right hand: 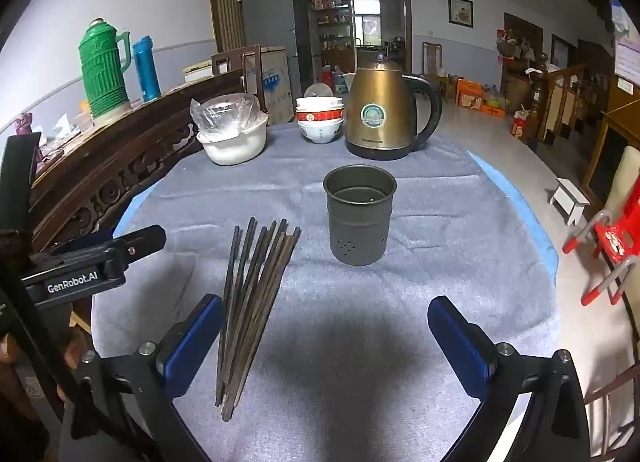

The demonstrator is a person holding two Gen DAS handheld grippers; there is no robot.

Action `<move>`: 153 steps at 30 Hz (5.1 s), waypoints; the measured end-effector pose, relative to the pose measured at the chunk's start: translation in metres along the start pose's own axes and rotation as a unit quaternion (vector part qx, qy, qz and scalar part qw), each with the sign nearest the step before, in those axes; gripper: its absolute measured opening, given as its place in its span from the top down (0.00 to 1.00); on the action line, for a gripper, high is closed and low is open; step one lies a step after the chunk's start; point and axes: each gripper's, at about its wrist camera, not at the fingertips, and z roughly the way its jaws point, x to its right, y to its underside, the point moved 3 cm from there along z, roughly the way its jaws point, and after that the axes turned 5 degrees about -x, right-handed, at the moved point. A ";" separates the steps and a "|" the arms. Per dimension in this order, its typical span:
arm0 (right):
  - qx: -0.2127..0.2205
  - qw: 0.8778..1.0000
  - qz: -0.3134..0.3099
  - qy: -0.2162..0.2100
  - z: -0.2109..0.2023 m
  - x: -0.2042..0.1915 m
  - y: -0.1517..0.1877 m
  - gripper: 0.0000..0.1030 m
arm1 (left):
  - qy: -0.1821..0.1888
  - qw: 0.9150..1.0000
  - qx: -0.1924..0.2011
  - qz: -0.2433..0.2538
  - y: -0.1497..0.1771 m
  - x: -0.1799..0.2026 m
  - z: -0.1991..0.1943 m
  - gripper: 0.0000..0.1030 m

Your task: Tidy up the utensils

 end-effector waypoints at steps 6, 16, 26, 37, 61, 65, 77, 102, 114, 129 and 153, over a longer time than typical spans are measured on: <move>-0.017 1.000 0.000 -0.007 0.009 -0.006 0.003 0.00 | -0.007 1.000 -0.011 0.005 0.004 -0.004 0.005 0.00; -0.024 1.000 -0.003 -0.014 0.012 -0.011 0.002 0.00 | -0.018 1.000 -0.012 0.004 0.012 -0.010 0.013 0.00; -0.026 1.000 -0.008 -0.015 0.012 -0.013 0.002 0.00 | -0.019 1.000 -0.014 -0.001 0.012 -0.015 0.013 0.00; -0.031 0.999 -0.009 -0.015 0.014 -0.014 0.000 0.00 | -0.020 1.000 -0.019 -0.003 0.013 -0.017 0.017 0.00; -0.042 0.999 0.020 -0.015 0.019 0.001 0.007 0.00 | -0.031 0.999 -0.033 -0.002 0.016 -0.016 0.023 0.00; -0.043 0.999 0.018 -0.018 0.022 0.000 0.007 0.00 | -0.029 0.999 -0.035 0.001 0.015 -0.016 0.025 0.00; -0.050 0.999 0.014 -0.015 0.028 -0.004 0.004 0.00 | -0.023 0.999 -0.037 -0.003 0.015 -0.018 0.028 0.00; -0.187 0.972 0.095 -0.110 0.113 -0.005 0.002 0.39 | -0.042 0.995 -0.078 -0.052 0.025 -0.060 0.053 0.00; -0.260 0.947 0.143 -0.122 0.179 -0.020 -0.007 0.67 | -0.025 0.993 -0.103 -0.053 0.027 -0.062 0.074 0.00; -0.253 0.942 0.180 -0.129 0.178 0.000 -0.010 0.81 | -0.015 0.992 -0.122 -0.032 0.029 -0.049 0.090 0.00; -0.273 0.954 0.084 -0.088 0.194 -0.016 -0.011 0.85 | -0.022 0.975 -0.213 -0.067 0.007 -0.028 0.130 0.11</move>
